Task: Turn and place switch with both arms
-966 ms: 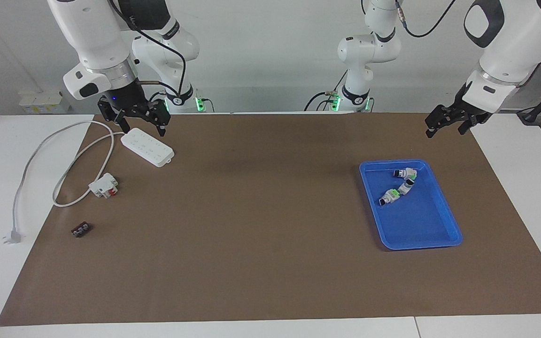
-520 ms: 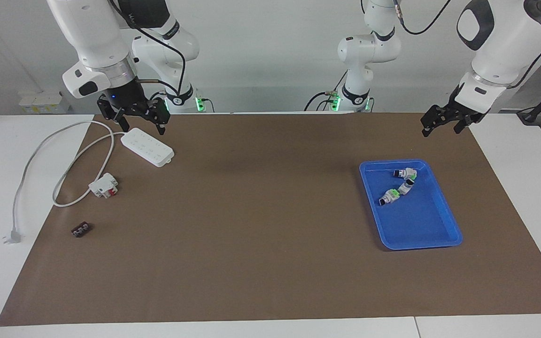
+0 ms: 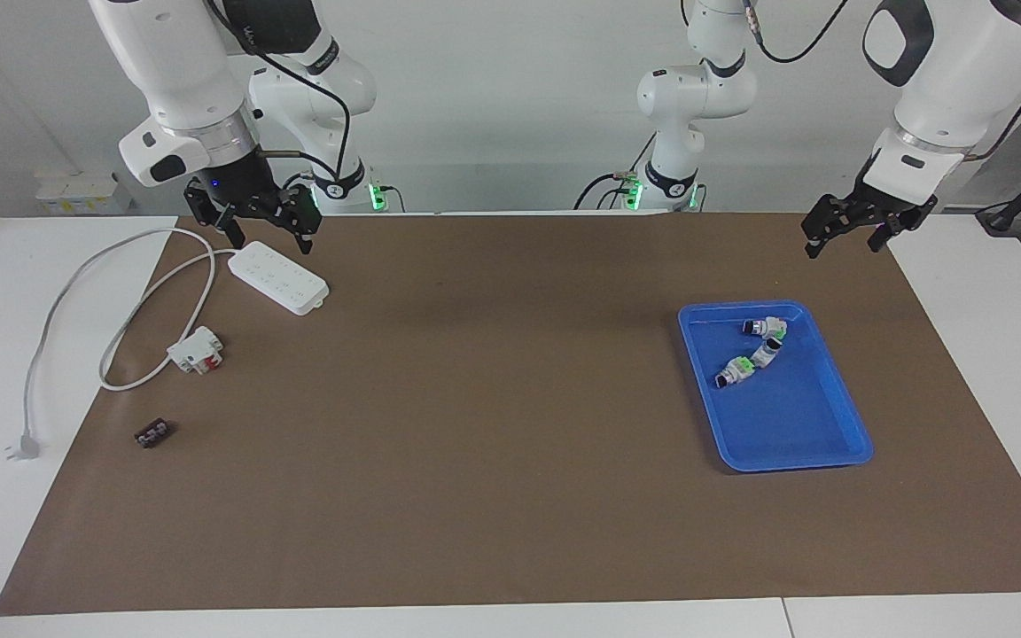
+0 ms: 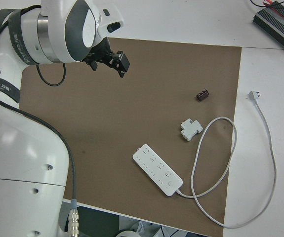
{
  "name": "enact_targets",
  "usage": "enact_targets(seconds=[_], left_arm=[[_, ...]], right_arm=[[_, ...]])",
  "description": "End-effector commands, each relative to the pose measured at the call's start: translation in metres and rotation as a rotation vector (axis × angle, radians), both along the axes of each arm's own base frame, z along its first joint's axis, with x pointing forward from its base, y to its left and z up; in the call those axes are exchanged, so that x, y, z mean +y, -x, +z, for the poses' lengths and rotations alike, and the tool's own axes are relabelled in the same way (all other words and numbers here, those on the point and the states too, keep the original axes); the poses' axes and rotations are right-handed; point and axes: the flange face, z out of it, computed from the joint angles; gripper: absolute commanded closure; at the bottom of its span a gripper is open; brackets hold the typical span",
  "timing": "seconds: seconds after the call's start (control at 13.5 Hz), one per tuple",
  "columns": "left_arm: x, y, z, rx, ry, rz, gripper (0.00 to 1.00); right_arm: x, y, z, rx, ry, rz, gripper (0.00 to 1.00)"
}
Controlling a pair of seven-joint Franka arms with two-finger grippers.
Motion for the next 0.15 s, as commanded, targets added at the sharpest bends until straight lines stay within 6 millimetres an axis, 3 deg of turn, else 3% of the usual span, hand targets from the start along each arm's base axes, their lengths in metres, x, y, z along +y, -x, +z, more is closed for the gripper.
enact_targets(seconds=[0.0, 0.07], left_arm=[[-0.0001, 0.0022, 0.0063, -0.007, -0.020, -0.024, 0.00], [-0.0005, 0.0030, 0.0107, -0.015, -0.015, -0.030, 0.00]], right_arm=[[-0.0012, 0.0068, 0.0005, 0.006, -0.001, 0.014, 0.00], [-0.0012, 0.0068, 0.0005, 0.006, -0.001, 0.014, 0.00]])
